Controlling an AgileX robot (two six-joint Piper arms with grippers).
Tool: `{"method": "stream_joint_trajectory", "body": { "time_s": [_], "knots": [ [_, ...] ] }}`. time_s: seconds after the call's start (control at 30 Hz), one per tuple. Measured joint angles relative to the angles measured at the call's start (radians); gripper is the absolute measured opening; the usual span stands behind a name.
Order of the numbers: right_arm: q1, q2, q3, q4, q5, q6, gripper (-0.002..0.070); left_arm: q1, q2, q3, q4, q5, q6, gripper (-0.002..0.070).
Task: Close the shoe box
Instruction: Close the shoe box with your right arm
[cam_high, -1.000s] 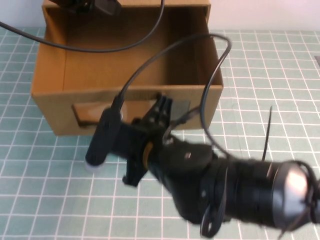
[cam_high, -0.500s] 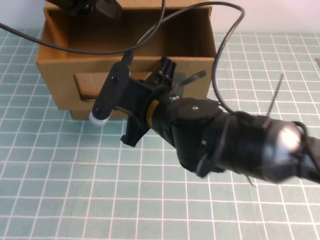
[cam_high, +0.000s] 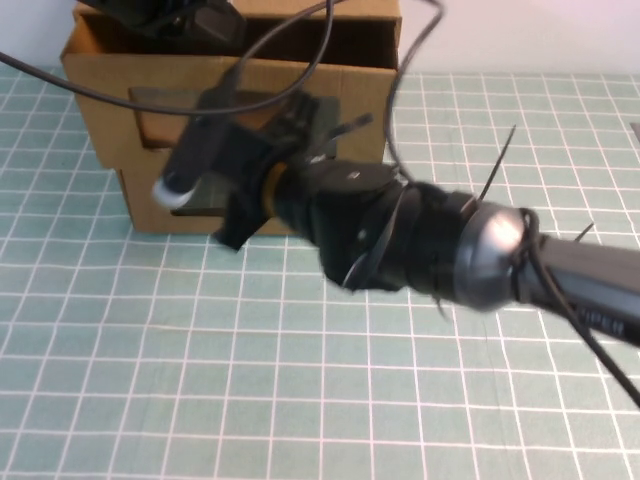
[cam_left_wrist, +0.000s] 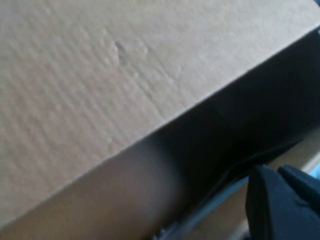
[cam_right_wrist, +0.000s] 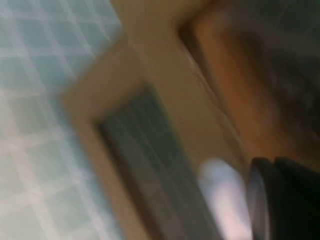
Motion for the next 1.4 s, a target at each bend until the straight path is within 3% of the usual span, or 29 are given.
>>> {"method": "stream_joint_trajectory", "body": {
  "time_s": [0.2,0.43,0.77,1.4],
  "knots": [
    [-0.029,0.005,-0.003,0.014,0.011,0.0,-0.0014,0.0,0.0,0.0,0.0,-0.023,0.0,-0.0005],
    [0.02,-0.025,-0.005,0.093,0.005,-0.011,-0.0014,0.0,0.0,0.0,0.0,-0.049,0.0,-0.0005],
    [0.093,-0.027,-0.004,0.415,0.065,-0.294,-0.0014,0.0,0.0,0.0,0.011,-0.074,0.0,-0.0005],
    [-0.076,0.11,-0.123,0.435,0.007,-0.312,-0.0015,0.0,0.0,0.0,0.013,-0.078,0.0,-0.0005]
  ]
}}
